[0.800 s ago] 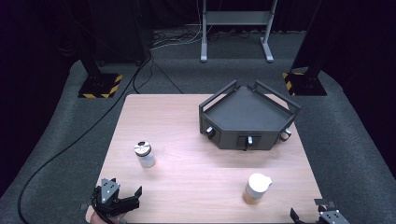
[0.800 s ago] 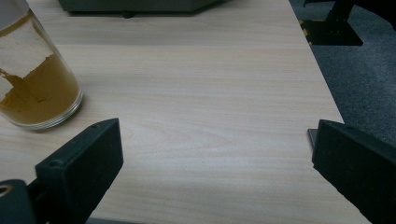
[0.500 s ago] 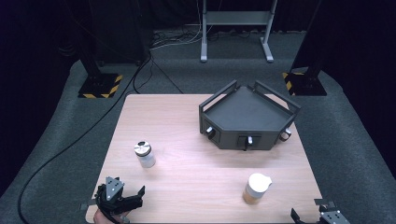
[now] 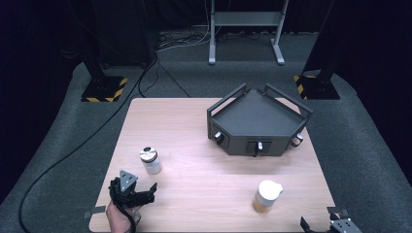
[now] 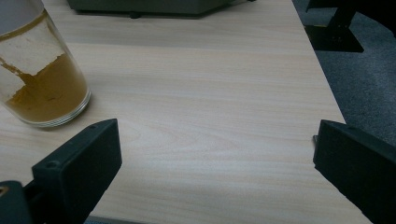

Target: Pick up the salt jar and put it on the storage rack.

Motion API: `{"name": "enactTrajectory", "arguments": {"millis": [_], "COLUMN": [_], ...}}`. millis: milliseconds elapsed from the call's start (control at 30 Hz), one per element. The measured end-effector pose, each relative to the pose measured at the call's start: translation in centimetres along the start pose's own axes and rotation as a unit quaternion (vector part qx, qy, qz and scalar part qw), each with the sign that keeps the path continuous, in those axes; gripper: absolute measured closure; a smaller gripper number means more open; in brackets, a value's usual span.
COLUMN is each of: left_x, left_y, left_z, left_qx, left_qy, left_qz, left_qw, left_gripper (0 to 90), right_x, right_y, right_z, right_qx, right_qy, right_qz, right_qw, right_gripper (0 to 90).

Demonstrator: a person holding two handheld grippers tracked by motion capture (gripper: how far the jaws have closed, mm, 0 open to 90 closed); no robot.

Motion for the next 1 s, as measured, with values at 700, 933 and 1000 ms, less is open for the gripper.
{"name": "enactTrajectory", "arguments": {"millis": [700, 933, 1000], "left_x": [-3.8, -4.5, -4.7], "left_y": [0.3, 0.4, 0.7], "left_z": [6.9, 8.4, 8.9], "left_qx": [0.007, 0.002, 0.007], "left_qy": [0.024, 0.032, 0.036], "left_qz": [-0.007, -0.016, -0.018], "left_qw": [0.9997, 0.9994, 0.9992], "left_gripper": [0.2, 0.3, 3.5], "right_x": [0.0, 0.1, 0.1], "right_y": [-0.1, -0.2, -0.2], "right_z": [0.1, 0.0, 0.0], "right_qx": [-0.002, -0.003, -0.003], "right_qy": [0.003, 0.0, 0.0], "right_qz": [-0.002, -0.001, -0.001], "right_qw": [1.0, 1.0, 1.0], "right_gripper": [0.0, 0.0, 0.0]}}
Point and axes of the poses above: each handheld gripper's, and its own axes: z roughly forward along the jaws, x roughly out of its underside, y roughly to its left, the point moved 4 cm from there along z, roughly forward along the jaws, and after that the axes turned 10 degrees about -z, right-handed, at the moved point
